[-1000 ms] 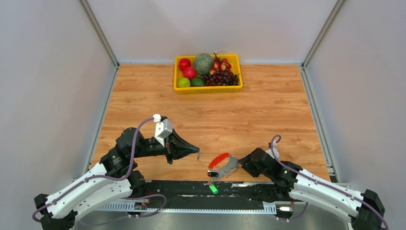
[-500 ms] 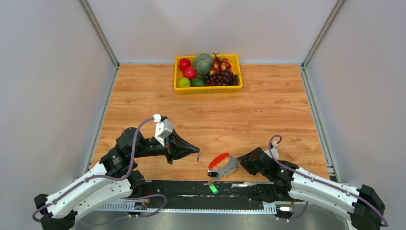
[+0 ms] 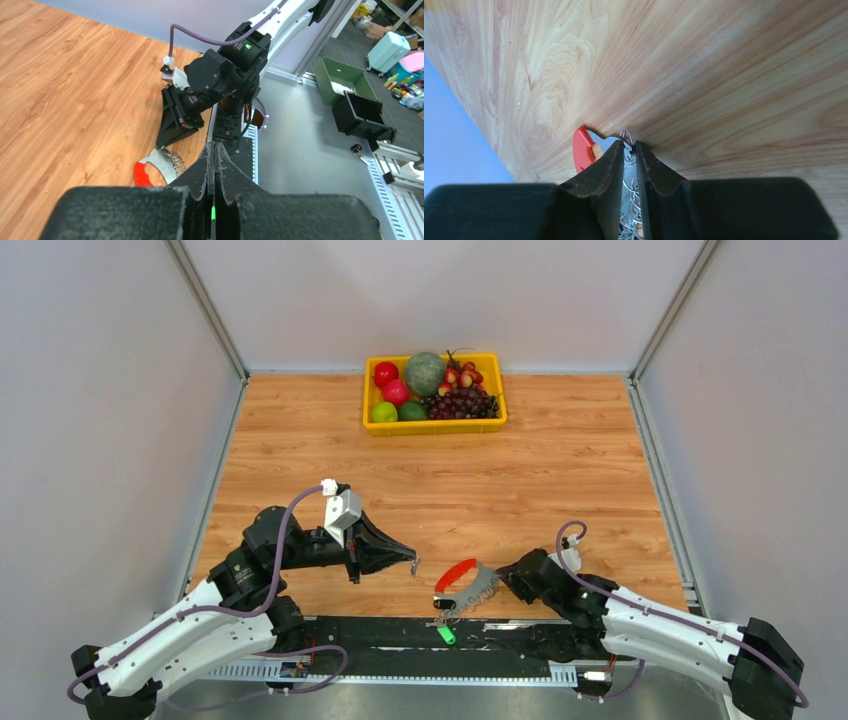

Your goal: Put the keys on the keyring

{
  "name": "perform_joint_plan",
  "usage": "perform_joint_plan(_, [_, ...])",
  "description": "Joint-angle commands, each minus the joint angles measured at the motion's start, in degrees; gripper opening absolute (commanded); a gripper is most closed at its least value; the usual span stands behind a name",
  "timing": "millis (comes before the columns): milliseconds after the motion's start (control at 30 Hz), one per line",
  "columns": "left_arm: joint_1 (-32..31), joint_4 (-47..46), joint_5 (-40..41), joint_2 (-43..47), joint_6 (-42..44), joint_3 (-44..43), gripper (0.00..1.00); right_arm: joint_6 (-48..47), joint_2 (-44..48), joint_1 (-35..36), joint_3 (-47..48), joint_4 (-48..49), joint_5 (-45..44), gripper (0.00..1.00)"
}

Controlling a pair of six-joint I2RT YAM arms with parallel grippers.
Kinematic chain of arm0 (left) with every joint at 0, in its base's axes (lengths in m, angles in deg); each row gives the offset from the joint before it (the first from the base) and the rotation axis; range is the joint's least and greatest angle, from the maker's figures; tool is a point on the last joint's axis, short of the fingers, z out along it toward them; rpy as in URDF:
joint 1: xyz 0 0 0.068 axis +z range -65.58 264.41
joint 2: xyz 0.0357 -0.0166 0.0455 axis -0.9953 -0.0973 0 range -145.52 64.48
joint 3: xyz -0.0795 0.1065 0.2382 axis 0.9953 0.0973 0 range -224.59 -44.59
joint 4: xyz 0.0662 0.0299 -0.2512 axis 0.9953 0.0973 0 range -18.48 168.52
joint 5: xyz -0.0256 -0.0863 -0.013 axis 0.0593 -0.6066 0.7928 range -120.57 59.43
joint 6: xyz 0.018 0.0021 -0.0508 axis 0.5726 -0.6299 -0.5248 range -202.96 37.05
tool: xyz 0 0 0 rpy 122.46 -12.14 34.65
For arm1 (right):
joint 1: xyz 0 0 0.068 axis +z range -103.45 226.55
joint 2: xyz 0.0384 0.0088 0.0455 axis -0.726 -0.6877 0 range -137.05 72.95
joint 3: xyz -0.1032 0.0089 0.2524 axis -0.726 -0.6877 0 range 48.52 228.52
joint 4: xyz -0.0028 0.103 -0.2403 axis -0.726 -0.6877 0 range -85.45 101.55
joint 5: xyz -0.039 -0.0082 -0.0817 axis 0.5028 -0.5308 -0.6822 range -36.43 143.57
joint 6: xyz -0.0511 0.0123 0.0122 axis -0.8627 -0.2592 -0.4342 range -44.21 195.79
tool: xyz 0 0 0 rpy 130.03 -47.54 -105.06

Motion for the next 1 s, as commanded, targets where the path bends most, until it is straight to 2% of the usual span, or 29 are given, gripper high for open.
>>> perform_joint_plan(0, [-0.11,-0.63,-0.35,0.49,1.41,-1.15,0.0,-0.73,-1.84,-0.21,-0.52,-1.65,-3.35,0.2])
perform_joint_plan(167, [-0.11,-0.54,-0.38,0.67,1.5,-1.12,0.0,-3.26,-3.32,-0.2,1.13,-1.34,-6.11,0.12])
perform_joint_plan(267, [-0.11,-0.54,-0.39,0.68,1.51,-1.05,0.0,-6.02,-4.28,-0.24,2.55,-0.83,-8.54,0.01])
perform_joint_plan(433, [-0.06,-0.51,-0.37,0.95,1.5,-0.88,0.0,-14.77,-2.96,-0.17,5.72,1.13,-11.82,0.0])
perform_joint_plan(667, [-0.13,-0.75,-0.1,1.32,1.36,-0.78,0.0,-38.09,3.0,-0.22,12.13,8.94,-12.9,0.0])
perform_joint_plan(967, [-0.11,-0.46,0.41,2.15,0.68,-1.58,0.0,-63.14,7.19,-0.1,18.22,19.59,0.95,0.0])
